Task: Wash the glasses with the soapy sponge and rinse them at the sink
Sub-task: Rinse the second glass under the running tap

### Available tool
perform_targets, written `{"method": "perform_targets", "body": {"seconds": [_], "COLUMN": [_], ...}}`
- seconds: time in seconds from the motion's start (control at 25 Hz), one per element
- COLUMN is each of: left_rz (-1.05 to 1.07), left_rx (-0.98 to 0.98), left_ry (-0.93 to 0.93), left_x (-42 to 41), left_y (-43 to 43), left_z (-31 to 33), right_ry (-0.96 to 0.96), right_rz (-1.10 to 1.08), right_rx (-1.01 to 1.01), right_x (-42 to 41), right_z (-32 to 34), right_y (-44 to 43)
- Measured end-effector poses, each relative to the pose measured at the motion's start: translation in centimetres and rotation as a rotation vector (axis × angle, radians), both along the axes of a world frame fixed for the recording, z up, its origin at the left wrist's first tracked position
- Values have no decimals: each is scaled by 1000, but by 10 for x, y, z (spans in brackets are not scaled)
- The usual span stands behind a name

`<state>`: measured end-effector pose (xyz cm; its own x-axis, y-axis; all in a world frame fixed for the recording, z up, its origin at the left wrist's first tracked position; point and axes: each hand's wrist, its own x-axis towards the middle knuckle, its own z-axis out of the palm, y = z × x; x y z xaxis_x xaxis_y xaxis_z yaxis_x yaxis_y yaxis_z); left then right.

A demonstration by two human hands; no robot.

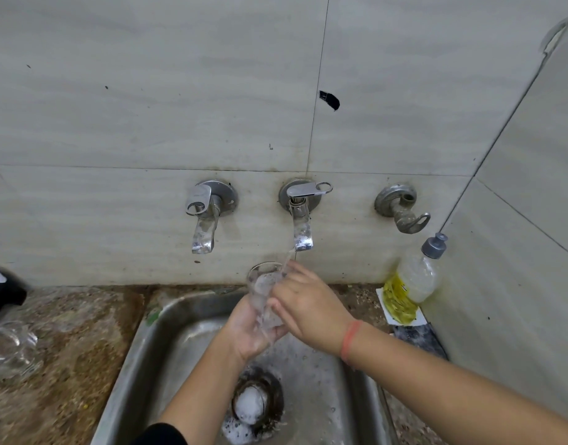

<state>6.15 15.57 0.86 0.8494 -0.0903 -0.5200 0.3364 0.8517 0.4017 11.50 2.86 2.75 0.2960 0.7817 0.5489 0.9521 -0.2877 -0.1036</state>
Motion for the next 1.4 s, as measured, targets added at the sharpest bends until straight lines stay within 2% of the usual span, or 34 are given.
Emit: {"method": "perform_targets", "body": {"seconds": [0.08, 0.16, 0.24, 0.28, 0.4, 0.48, 0.6, 0.72, 0.8, 0.88, 0.96, 1.08, 1.24, 1.4], "left_rz": [-7, -35, -105, -134, -163, -64, 150, 210, 269, 240, 120, 93, 89, 59], "left_rx": [-4, 4, 93, 151, 340, 502, 402, 341, 410, 339, 286, 419, 513, 543], "left_ry": [-32, -33, -14, -3, 60, 139, 273, 359, 397, 334, 230, 183, 149, 57], "left_x": [4, 13, 20, 26, 42, 54, 71, 73, 66, 60, 52, 45, 31, 28], "left_y": [-6, -8, -13, -15, -27, -32, -29, -26, -29, -24, -22, -13, 3, 5], "left_z": [1, 4, 13, 15, 13, 4, -18, -30, -23, -14, 3, 4, 3, 6], "right_ry": [354, 858, 1376, 1575, 1914, 2037, 2113, 2141, 2141, 2167, 2180, 2196, 2235, 2255], "right_rz": [-127, -280, -417, -469, -577, -595, -598, -558, -548, -559, -607, -659, -611, -645], "right_rx": [111, 185, 382, 463, 593, 656, 668, 610, 588, 579, 619, 621, 596, 777], "right_x": [-4, 4, 9, 11, 19, 24, 33, 32, 31, 30, 33, 33, 26, 23], "right_z": [8, 13, 10, 6, -4, -14, -32, -32, -32, -31, -35, -37, -38, -28], "right_y": [4, -4, -11, -13, -23, -31, -34, -28, -22, -14, -2, 17, 34, 36]}}
